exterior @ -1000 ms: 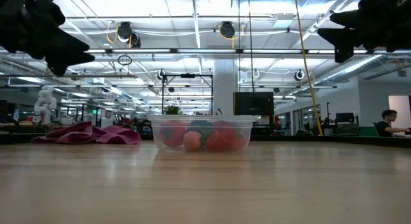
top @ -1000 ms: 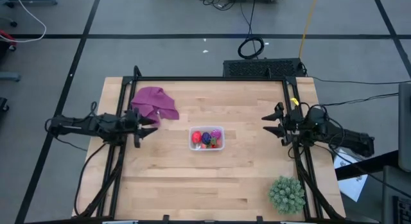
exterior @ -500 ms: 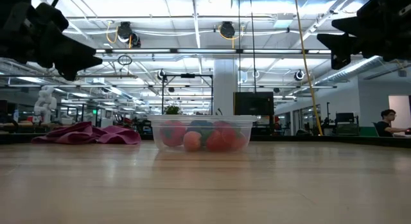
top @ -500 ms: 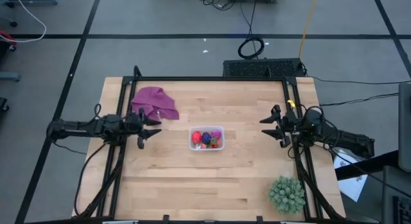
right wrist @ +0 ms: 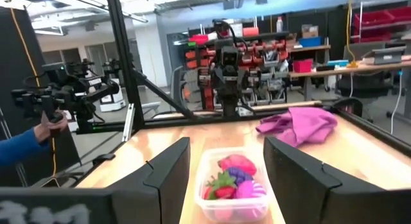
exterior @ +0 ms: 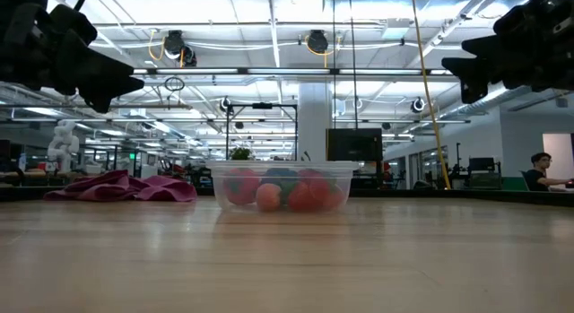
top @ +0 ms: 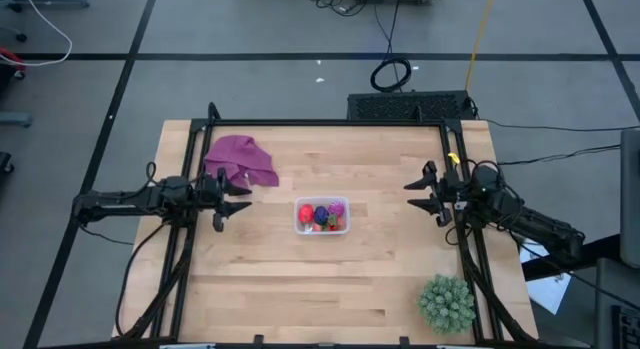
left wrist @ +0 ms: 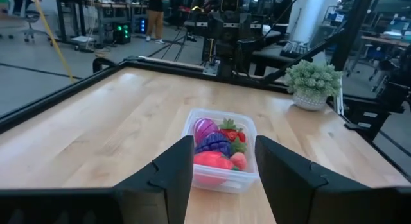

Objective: Pick and placing Produce into tupperware
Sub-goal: Return to Home Position

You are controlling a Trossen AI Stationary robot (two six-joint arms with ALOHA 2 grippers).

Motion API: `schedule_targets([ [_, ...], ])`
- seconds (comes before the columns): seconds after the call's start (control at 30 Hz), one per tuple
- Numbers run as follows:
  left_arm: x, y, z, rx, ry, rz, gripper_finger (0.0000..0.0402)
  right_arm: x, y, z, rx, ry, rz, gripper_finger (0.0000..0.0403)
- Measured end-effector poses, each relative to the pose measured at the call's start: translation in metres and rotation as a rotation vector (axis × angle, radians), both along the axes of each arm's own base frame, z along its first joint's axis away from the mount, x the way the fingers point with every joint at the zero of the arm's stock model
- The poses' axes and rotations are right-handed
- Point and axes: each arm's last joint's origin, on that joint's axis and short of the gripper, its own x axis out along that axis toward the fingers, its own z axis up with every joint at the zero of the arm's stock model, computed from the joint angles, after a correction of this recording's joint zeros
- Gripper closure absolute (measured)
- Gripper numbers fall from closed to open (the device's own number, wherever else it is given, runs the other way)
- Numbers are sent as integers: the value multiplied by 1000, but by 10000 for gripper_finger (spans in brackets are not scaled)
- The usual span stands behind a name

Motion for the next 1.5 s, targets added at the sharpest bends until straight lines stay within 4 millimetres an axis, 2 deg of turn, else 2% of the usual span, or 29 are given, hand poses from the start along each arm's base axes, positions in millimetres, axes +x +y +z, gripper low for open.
schedule_targets([
  [0.13,0,0,1,-4,-9,6,229,1,0,-1,-1,13,-5,215],
  [0.47,0,1,2,3,-18,50,229,9,-3,-9,2,96,-209,215],
  [0.8,0,3,2,10,-25,94,229,18,1,-7,-35,88,-257,215],
  [1.0,3,3,-5,20,-63,93,229,18,1,-4,-30,58,-255,215],
  [1.17,3,3,-4,21,-63,92,229,17,3,4,-41,-34,-194,215],
  [1.5,3,3,-3,-21,-76,91,229,16,4,10,-37,-89,-175,215],
])
